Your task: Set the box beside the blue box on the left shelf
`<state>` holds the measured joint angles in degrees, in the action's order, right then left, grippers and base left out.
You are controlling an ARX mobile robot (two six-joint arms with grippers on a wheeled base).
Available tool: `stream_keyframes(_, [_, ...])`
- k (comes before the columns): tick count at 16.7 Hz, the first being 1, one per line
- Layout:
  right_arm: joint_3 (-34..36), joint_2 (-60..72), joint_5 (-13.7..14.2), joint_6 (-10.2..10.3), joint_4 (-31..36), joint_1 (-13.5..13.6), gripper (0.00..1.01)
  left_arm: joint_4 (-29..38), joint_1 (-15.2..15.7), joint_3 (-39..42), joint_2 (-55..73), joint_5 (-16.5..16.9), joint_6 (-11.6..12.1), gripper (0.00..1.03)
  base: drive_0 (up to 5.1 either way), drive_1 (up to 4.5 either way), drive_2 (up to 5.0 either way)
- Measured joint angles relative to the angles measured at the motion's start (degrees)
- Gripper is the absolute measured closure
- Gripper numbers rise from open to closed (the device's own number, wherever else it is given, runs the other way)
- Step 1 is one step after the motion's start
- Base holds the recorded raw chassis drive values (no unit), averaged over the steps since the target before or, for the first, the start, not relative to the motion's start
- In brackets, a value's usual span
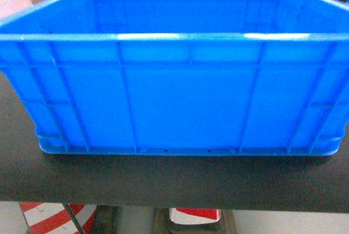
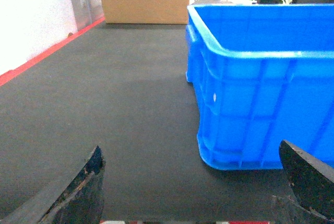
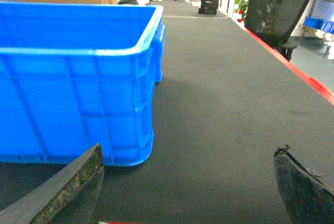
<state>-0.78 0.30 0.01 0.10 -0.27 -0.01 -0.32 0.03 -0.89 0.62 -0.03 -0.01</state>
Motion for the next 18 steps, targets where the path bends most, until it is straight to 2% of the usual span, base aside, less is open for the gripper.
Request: stream_keyframes(18, [0.00, 0.00, -0.02, 0.04, -0.07, 0.00, 0.03, 0.00, 0.00, -0.02, 0.00, 0.00, 0.04, 0.05, 0.0, 0.00, 0.0])
